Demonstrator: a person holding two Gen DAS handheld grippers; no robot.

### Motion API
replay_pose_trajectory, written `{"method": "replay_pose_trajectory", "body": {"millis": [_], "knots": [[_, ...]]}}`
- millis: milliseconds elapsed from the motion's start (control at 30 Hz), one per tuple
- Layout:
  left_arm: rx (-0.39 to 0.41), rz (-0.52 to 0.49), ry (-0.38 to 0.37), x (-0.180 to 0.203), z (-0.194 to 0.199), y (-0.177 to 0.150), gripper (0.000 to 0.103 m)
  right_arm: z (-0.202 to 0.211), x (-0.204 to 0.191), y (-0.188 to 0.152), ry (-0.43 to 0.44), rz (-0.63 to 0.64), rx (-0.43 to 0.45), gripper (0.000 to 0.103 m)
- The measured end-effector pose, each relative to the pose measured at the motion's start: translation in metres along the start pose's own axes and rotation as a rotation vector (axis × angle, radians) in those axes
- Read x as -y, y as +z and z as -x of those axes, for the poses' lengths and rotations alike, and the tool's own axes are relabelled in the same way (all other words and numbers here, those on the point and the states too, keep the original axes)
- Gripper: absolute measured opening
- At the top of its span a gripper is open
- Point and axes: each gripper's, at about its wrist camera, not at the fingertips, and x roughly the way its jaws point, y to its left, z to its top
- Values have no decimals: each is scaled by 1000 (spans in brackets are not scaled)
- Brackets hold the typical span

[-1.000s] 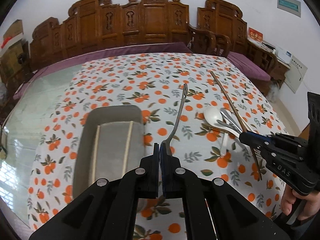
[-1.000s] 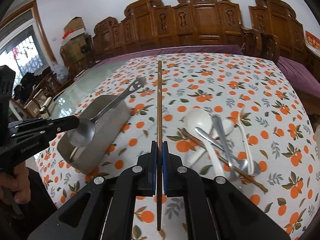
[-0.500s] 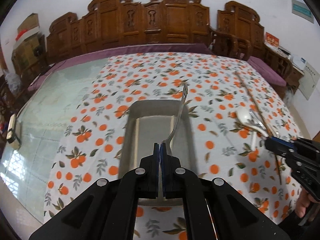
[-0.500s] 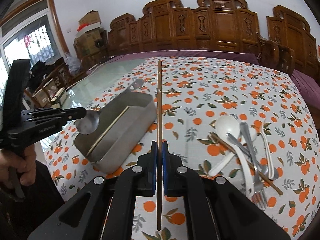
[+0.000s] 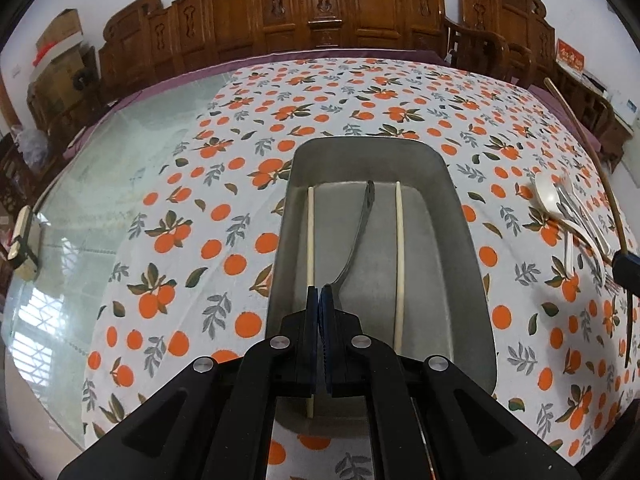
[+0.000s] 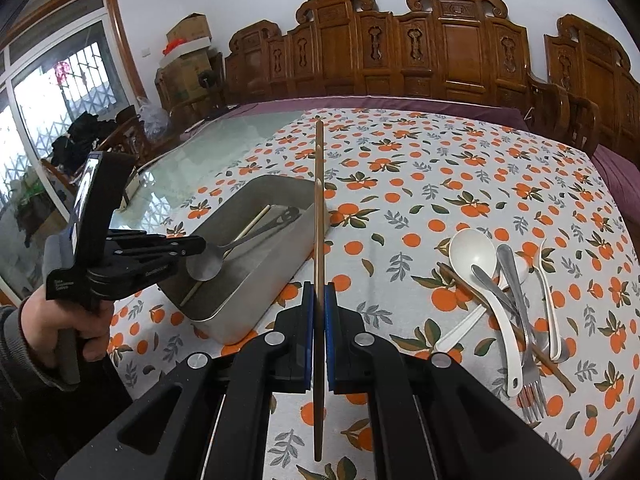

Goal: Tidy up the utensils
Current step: 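Carry the metal spoon into the grey tray with the left tool and release, then lower the brown chopstick into the tray and open the right tool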

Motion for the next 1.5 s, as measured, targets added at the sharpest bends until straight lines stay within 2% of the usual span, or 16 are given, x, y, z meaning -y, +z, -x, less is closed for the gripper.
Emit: {"method": "replay_pose_trajectory", "body": {"millis": [333,533,633,700,833,900,1067,1300,1500], "knots": [[26,-30,-45,2,-1,-2,3,-9,-2,-3,-2,0,-27,6],[77,-17,-92,-9,16,2,11,-13,-8,2,3,-18,-34,6],[116,-17,-102,-17,27,7,28,-15,-23,11,5,11,-26,6],[154,-19,-92,-23,36,9,53,-18,-31,16,17,13,-21,6],[204,-38,-58,-34,49,13,61,-30,-42,31,50,-9,-9,6],[213,-29,-64,-41,52,13,72,-37,-46,38,68,-26,-6,6],[215,-4,-61,-61,53,14,87,-61,-56,55,118,-70,-4,6],[213,47,-60,-88,53,16,88,-94,-69,64,102,-106,-13,6],[218,60,-61,-93,54,15,89,-113,-74,48,29,-125,-49,6]]}}
